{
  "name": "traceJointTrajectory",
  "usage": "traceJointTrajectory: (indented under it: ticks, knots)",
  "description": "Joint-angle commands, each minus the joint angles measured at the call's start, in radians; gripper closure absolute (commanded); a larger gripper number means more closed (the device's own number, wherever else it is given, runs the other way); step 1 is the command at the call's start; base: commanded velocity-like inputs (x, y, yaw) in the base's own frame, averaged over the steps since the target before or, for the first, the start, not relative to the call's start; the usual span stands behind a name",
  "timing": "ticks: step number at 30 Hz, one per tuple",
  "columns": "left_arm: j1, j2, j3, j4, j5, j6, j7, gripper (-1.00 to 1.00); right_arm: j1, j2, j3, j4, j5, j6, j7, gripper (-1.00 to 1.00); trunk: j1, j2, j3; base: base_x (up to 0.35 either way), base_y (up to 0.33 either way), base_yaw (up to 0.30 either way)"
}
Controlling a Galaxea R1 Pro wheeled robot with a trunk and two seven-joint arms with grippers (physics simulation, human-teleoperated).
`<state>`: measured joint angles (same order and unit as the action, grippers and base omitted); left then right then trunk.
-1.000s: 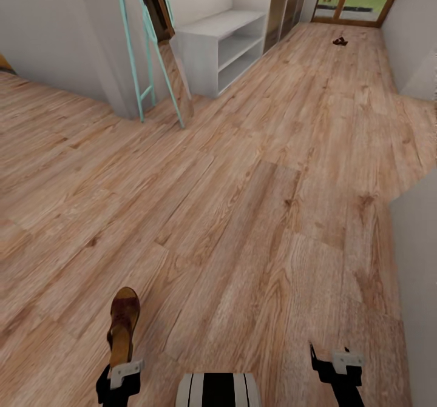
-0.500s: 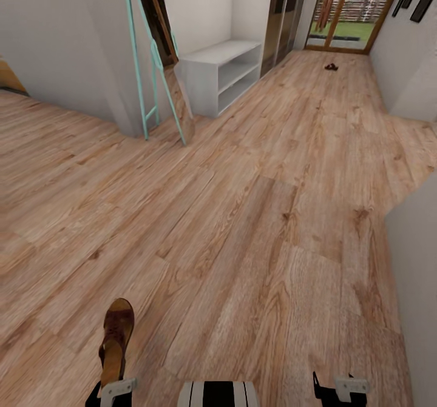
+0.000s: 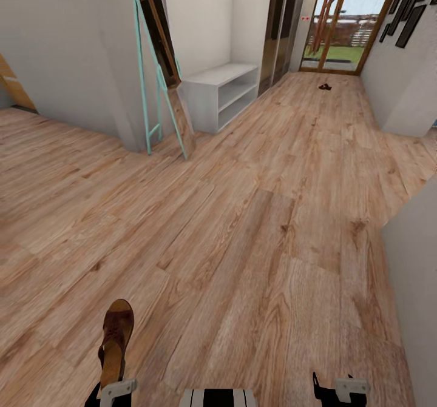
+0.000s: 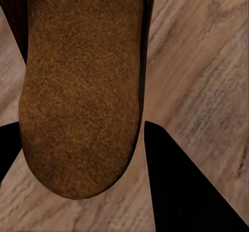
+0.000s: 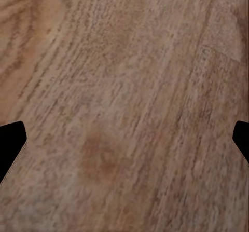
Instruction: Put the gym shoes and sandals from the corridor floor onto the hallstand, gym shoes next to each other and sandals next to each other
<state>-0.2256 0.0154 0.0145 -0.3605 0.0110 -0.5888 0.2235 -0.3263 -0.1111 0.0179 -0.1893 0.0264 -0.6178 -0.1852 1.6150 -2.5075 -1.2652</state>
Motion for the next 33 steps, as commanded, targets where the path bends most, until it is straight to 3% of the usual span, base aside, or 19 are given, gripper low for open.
traceJointTrajectory:
  ticks: [1,12,33]
  knots:
    - [0.000,0.000,0.001,0.001,-0.003,-0.002,0.002,1.00,0.000,0.000,0.002,0.001,0.003,-0.002,-0.005,-1.00,-0.001,0.000,0.003,0.000,0.000,0.000]
    - [-0.001,0.000,0.001,0.006,-0.003,-0.002,0.003,1.00,0.000,0.012,0.001,0.000,0.004,-0.002,-0.006,-1.00,-0.006,0.003,0.046,0.000,0.000,-0.004]
    - [-0.001,-0.002,0.001,0.011,-0.002,-0.002,0.004,1.00,0.000,0.014,0.002,0.002,0.006,-0.002,-0.007,-1.00,-0.015,0.008,0.140,0.000,0.000,-0.216]
